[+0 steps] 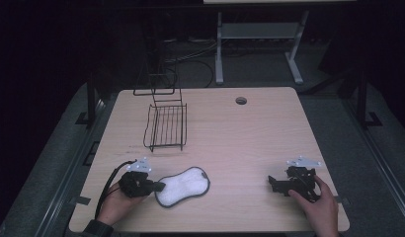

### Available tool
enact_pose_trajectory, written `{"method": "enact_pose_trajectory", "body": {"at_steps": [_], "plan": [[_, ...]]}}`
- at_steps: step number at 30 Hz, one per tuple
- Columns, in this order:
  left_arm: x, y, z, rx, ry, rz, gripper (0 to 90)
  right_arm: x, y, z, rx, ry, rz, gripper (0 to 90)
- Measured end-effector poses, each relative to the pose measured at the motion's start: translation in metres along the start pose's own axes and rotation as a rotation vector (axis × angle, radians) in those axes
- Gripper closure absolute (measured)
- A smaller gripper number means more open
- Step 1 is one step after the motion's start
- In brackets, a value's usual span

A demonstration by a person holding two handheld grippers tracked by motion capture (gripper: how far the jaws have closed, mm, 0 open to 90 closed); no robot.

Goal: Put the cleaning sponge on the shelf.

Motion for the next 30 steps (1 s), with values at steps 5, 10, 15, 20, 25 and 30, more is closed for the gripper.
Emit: {"method": "enact_pose_trajectory", "body": {"at_steps": [5,10,15,20,25,30], "plan": [[-0.003,0.003,0.007,-0.013,0.007,0.002,89.9,0.0,0.0,0.0,0.0,0.0,0.0,0.0],[-0.004,0.003,0.006,-0.01,0.01,-0.006,85.6,0.0,0.0,0.0,0.0,0.0,0.0,0.0],[-0.007,0.001,0.004,-0.026,0.028,-0.022,78.9,0.0,0.0,0.0,0.0,0.0,0.0,0.0],[-0.012,-0.002,0.0,-0.04,0.073,-0.028,67.8,0.0,0.0,0.0,0.0,0.0,0.0,0.0],[-0.014,-0.003,-0.004,-0.049,0.11,-0.02,56.4,0.0,0.0,0.0,0.0,0.0,0.0,0.0],[-0.013,-0.003,-0.011,-0.042,0.138,-0.01,43.6,0.0,0.0,0.0,0.0,0.0,0.0,0.0]]}}
Point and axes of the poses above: each handheld gripper's, and its own axes: x roughly forward along the jaws, z roughly out of its underside, y roughly to its right, the point moved 5 cm from there along x, roughly forward along the jaws, and after that the axes turned 12 degrees about -y, right-handed, at the moved point
